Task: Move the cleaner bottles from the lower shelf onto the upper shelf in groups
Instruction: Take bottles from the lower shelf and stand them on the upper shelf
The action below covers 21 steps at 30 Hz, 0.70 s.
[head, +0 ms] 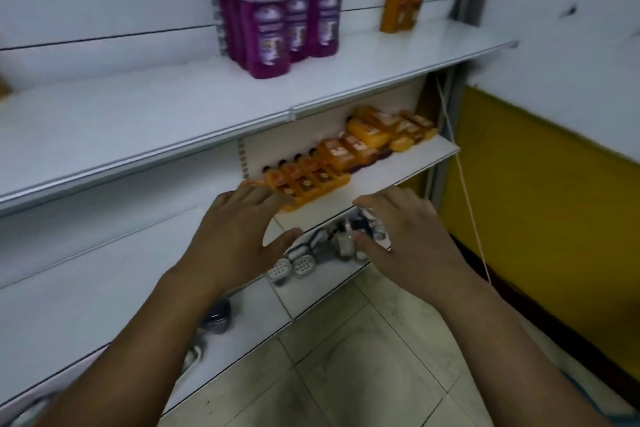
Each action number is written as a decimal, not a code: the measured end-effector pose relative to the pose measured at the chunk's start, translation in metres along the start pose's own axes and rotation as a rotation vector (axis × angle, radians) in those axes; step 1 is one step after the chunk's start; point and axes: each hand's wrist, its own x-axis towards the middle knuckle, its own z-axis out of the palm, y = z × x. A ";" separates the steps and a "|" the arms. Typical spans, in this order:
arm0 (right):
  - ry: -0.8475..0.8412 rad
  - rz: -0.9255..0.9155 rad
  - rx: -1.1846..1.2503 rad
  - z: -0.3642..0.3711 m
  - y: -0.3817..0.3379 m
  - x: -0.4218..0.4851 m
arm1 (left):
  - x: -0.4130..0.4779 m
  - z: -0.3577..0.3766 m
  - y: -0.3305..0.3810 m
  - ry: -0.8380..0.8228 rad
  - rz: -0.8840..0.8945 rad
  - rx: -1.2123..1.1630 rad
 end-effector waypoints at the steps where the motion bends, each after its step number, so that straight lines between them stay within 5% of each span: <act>1: -0.003 0.012 -0.017 0.000 0.016 0.003 | 0.015 0.009 0.007 -0.018 0.016 0.010; 21: -0.099 0.069 -0.009 0.029 0.262 0.198 | 0.309 0.142 0.028 -0.144 -0.030 -0.109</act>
